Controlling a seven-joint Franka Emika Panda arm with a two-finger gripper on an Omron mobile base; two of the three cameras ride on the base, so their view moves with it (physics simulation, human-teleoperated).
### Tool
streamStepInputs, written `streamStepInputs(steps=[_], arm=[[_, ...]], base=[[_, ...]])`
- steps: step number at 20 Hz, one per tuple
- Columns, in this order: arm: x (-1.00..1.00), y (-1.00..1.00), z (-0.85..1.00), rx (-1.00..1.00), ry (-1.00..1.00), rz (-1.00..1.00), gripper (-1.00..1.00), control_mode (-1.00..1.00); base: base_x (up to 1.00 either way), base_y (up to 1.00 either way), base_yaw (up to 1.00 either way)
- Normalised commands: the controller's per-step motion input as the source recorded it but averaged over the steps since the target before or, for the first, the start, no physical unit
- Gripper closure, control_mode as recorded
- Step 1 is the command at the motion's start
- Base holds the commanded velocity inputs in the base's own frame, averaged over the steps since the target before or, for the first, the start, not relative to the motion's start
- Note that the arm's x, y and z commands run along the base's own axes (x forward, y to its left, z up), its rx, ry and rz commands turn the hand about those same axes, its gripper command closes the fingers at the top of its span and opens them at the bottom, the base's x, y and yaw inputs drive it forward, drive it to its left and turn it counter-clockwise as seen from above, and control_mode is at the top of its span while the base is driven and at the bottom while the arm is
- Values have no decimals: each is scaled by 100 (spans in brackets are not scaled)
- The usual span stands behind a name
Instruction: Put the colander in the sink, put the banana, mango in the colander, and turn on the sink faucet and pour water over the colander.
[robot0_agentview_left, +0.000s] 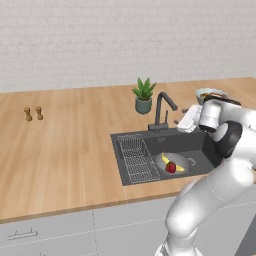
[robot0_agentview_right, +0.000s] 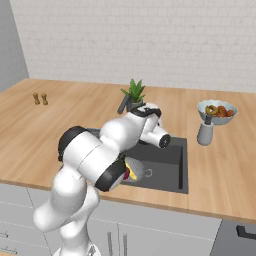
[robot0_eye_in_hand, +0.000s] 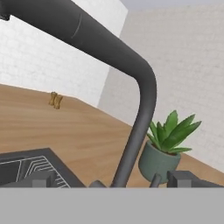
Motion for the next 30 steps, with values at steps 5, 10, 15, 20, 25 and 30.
streamStepInputs(steps=[5, 10, 15, 20, 25, 30], arm=[[27, 0, -24, 0, 0, 0, -100, -100], [30, 0, -24, 3, 0, 0, -100, -100], [35, 0, -14, 7, 0, 0, -100, -100], [33, 0, 0, 9, 0, 0, -100, -100], [31, 1, 0, 5, 0, 0, -100, -100], [32, 11, 4, 0, 0, 0, -100, -100]], base=[[0, 0, 0], [0, 0, 0], [0, 0, 0], [0, 0, 0], [0, 0, 0], [0, 0, 0]])
